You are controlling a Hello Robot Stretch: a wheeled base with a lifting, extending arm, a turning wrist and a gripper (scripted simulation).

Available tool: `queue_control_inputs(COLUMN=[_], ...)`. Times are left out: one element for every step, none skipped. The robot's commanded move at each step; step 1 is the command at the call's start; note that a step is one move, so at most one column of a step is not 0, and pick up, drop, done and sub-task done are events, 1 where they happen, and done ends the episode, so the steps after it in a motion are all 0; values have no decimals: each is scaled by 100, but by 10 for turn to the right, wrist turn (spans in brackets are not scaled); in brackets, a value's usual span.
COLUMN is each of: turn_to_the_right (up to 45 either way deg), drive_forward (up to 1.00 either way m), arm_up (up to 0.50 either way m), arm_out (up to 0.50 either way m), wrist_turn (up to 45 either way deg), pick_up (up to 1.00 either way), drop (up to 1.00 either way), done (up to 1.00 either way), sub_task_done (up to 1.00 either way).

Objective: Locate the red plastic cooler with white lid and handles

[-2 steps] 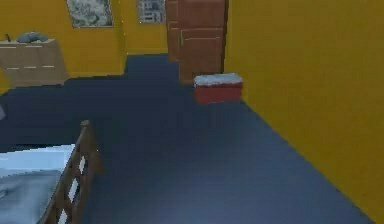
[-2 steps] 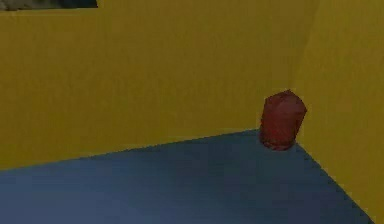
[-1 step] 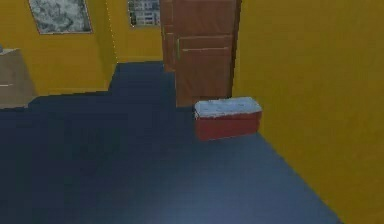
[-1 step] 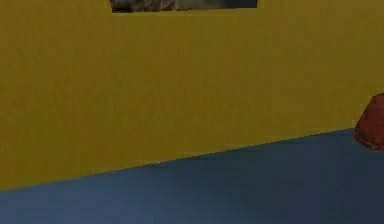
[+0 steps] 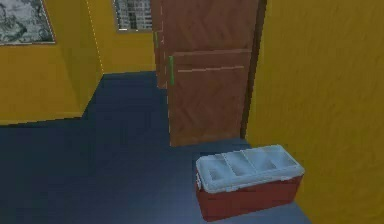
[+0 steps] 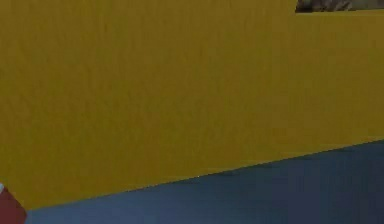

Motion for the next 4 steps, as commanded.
queue_control_inputs(turn_to_the_right=[-120,0,360,0], drive_forward=[0,20,0,0], arm_up=[0,0,0,0], arm_out=[0,0,0,0], wrist_turn=[0,0,0,0], pick_up=[0,0,0,0], drop=[0,0,0,0], done=[0,0,0,100], sub_task_done=[0,0,0,0])
